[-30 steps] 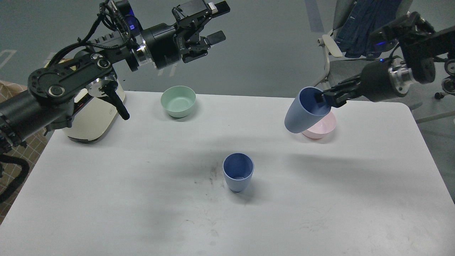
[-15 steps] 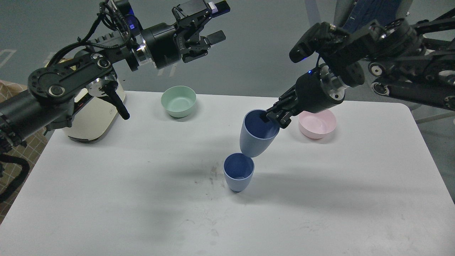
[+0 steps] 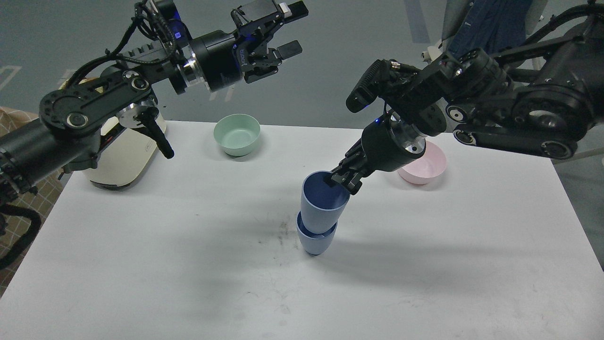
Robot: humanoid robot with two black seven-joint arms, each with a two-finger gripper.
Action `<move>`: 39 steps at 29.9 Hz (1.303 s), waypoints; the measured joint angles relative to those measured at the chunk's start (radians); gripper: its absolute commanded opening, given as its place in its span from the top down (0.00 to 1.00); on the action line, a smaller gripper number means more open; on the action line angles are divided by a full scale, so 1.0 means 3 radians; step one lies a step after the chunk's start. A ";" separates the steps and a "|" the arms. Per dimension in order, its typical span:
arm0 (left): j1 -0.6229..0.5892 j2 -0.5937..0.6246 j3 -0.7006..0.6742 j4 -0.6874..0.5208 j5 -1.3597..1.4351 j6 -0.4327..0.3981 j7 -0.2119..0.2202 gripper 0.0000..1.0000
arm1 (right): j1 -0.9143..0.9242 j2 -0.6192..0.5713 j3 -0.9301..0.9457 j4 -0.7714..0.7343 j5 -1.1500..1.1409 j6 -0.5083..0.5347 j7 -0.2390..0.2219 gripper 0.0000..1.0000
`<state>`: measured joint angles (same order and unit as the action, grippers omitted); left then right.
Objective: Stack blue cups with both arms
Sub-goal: 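Release the cup and raise the right gripper away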
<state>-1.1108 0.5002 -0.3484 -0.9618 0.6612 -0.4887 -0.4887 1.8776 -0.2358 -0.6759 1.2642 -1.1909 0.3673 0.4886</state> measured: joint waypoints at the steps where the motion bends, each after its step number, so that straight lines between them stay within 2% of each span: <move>1: 0.0000 0.0000 -0.0002 0.0000 0.0000 0.0000 0.0000 0.07 | 0.0000 0.0012 -0.0018 0.0000 0.0000 -0.0003 0.0000 1.00; 6: 0.0000 0.0000 -0.0009 0.0000 0.0000 0.0000 0.0000 0.07 | -0.0002 0.0033 -0.0046 -0.0025 0.0000 -0.0012 0.0000 1.00; 8: 0.0001 0.0001 -0.0009 0.0000 0.0000 0.0000 0.0000 0.07 | -0.0002 0.0034 -0.0047 -0.0037 0.0000 -0.0013 0.0000 0.86; 12: 0.0001 0.0004 -0.0010 0.0000 0.0000 0.0000 0.0000 0.07 | -0.0005 0.0036 -0.0048 -0.0041 0.0003 -0.0013 0.0000 0.69; 16: 0.0000 0.0007 -0.0010 0.0000 0.0000 0.0000 0.0000 0.07 | -0.0010 0.0036 -0.0048 -0.0041 0.0035 -0.0013 0.0000 0.42; 18: 0.0000 0.0007 -0.0010 0.0000 0.0000 0.0000 0.0000 0.07 | -0.0010 0.0035 -0.0048 -0.0041 0.0093 -0.0013 0.0000 0.39; 21: 0.0000 0.0001 -0.0010 0.0000 0.0000 0.0000 0.0000 0.07 | -0.0010 0.0035 -0.0048 -0.0041 0.0164 -0.0013 0.0000 0.28; 28: 0.0000 0.0019 -0.0015 0.0008 0.0000 0.0000 0.0000 0.07 | 0.0060 -0.0169 -0.0018 -0.0185 0.0422 -0.0013 0.0000 0.16; 36: 0.0007 0.0010 -0.0038 0.0259 -0.0052 0.0000 0.0000 0.06 | -0.0014 -0.0809 0.0246 -0.0602 0.1184 -0.0017 0.0000 0.04; 39: 0.0015 -0.0005 -0.0041 0.0363 -0.0070 0.0002 0.0000 0.06 | -0.0244 -0.1004 0.0447 -0.0799 0.1632 -0.0017 0.0000 0.04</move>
<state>-1.1062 0.4988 -0.3607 -0.8528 0.6403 -0.4881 -0.4887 1.8043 -0.5370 -0.5417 1.0246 -0.7013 0.3621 0.4886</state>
